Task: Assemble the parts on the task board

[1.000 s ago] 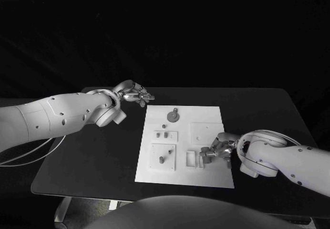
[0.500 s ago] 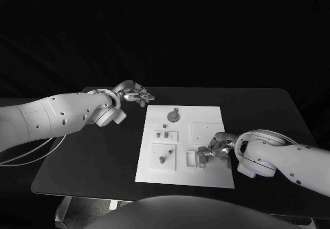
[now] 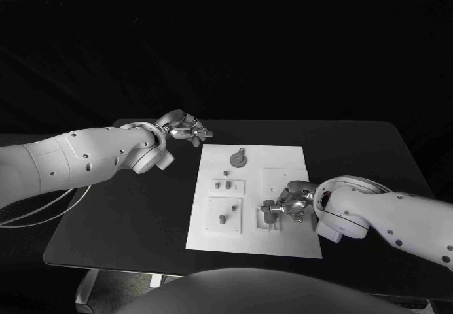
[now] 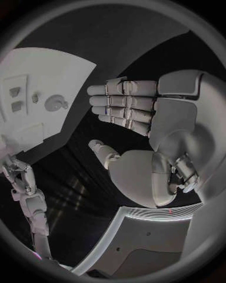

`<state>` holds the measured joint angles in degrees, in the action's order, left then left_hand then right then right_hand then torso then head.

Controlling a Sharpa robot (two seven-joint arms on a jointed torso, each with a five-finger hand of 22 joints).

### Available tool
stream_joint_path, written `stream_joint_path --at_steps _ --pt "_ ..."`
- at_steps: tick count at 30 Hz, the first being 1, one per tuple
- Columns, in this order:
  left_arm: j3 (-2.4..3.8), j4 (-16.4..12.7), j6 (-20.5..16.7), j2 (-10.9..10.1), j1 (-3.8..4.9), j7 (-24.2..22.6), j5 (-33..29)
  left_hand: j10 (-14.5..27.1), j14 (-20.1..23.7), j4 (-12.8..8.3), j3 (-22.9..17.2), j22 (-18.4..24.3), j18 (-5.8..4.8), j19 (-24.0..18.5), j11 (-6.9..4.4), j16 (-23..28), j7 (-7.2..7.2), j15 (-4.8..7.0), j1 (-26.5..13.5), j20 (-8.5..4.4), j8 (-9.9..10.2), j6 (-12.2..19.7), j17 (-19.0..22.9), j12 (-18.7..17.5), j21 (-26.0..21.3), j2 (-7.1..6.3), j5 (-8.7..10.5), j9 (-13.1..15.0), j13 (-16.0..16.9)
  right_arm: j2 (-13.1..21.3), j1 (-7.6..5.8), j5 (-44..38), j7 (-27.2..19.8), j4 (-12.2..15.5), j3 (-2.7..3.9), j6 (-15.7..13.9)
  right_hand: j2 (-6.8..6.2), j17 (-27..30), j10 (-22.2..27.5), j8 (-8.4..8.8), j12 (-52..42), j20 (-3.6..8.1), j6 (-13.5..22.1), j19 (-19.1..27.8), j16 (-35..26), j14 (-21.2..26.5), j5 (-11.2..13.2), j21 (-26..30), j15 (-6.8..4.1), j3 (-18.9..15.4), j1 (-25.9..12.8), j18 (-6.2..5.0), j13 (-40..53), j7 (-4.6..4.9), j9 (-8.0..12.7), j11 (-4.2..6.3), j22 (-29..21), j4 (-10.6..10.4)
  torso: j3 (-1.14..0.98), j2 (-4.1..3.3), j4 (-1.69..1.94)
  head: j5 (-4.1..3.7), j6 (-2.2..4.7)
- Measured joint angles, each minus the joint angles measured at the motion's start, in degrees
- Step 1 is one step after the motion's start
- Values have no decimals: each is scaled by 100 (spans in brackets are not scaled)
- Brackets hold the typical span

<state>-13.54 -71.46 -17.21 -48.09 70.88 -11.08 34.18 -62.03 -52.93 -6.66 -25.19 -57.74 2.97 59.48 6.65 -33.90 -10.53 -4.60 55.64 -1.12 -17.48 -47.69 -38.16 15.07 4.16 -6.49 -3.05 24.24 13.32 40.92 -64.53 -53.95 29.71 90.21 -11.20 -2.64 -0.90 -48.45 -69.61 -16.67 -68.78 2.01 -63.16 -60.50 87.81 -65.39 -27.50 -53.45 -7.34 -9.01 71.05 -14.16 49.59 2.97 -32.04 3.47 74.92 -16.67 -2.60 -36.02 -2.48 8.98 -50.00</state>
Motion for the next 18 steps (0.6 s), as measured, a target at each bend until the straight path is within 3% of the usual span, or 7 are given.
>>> stream_joint_path --at_steps 18 --pt "0 2 -2 0 0 -2 3 0 0 0 0 0 0 0 0 0 0 0 0 0 0 0 -5 0 0 0 0 0 4 -295 -4 -202 32 -274 -17 260 1 -11 0 -13 0 -9 0 -9 0 11 5 0 12 -39 0 0 16 -1 11 0 0 -8 -1 -1 3 30 0"
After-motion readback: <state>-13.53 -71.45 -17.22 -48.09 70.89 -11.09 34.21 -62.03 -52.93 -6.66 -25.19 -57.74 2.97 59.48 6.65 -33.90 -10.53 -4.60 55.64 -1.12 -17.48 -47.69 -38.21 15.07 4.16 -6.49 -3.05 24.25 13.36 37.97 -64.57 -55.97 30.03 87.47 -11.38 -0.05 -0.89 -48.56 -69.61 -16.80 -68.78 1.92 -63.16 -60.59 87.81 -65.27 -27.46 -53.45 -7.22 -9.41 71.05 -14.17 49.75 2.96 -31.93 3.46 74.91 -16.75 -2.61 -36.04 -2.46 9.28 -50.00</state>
